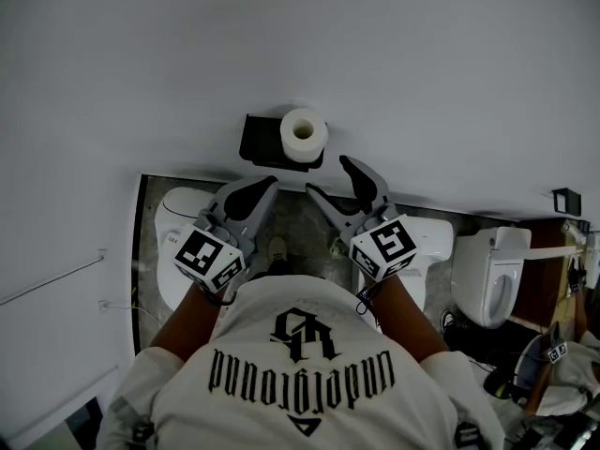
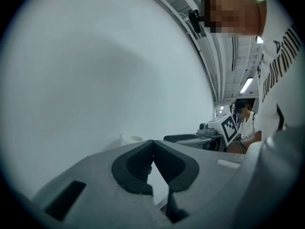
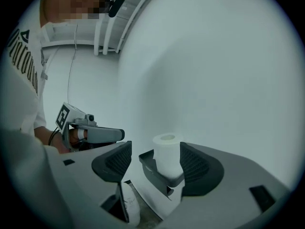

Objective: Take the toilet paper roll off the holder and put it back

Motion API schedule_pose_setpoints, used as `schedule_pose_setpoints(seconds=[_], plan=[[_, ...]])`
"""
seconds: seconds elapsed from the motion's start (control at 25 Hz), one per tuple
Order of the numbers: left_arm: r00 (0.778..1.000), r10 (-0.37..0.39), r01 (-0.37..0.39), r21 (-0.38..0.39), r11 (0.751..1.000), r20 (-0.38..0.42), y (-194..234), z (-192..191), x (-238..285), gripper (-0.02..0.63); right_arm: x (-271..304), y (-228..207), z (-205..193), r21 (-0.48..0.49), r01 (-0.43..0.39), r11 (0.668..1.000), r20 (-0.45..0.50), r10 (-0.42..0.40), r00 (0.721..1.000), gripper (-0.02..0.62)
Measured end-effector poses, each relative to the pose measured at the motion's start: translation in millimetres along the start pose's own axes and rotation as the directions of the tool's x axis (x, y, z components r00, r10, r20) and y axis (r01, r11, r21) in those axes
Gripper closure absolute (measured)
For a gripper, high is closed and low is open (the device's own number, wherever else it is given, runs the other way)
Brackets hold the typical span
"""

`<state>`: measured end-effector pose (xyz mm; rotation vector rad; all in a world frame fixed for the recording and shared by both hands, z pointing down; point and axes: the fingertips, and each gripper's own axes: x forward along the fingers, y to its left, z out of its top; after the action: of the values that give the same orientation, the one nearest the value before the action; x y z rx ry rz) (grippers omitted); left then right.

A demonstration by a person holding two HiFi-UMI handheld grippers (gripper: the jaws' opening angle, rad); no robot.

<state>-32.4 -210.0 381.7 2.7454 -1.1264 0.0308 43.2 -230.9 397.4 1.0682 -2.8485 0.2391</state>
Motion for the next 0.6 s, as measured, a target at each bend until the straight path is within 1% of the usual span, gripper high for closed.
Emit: schedule_pose_setpoints(seconds=[0.32, 0.6], plan=[[1.000, -0.013, 0.013, -0.023, 1.000, -0.016, 28.1, -3.1, 11.7, 0.594, 35.0, -22.7, -13.3, 0.026, 0.040, 0.999, -0.042, -0.039, 0.998, 0.289], [0.999, -0.027, 0.026, -0.038, 0.999, -0.026, 45.3, -6.3, 12.4, 0.594, 56.2, -29.0, -19.5, -0.002, 0.068, 0.998, -0.081, -0.068, 0.994, 0.281]])
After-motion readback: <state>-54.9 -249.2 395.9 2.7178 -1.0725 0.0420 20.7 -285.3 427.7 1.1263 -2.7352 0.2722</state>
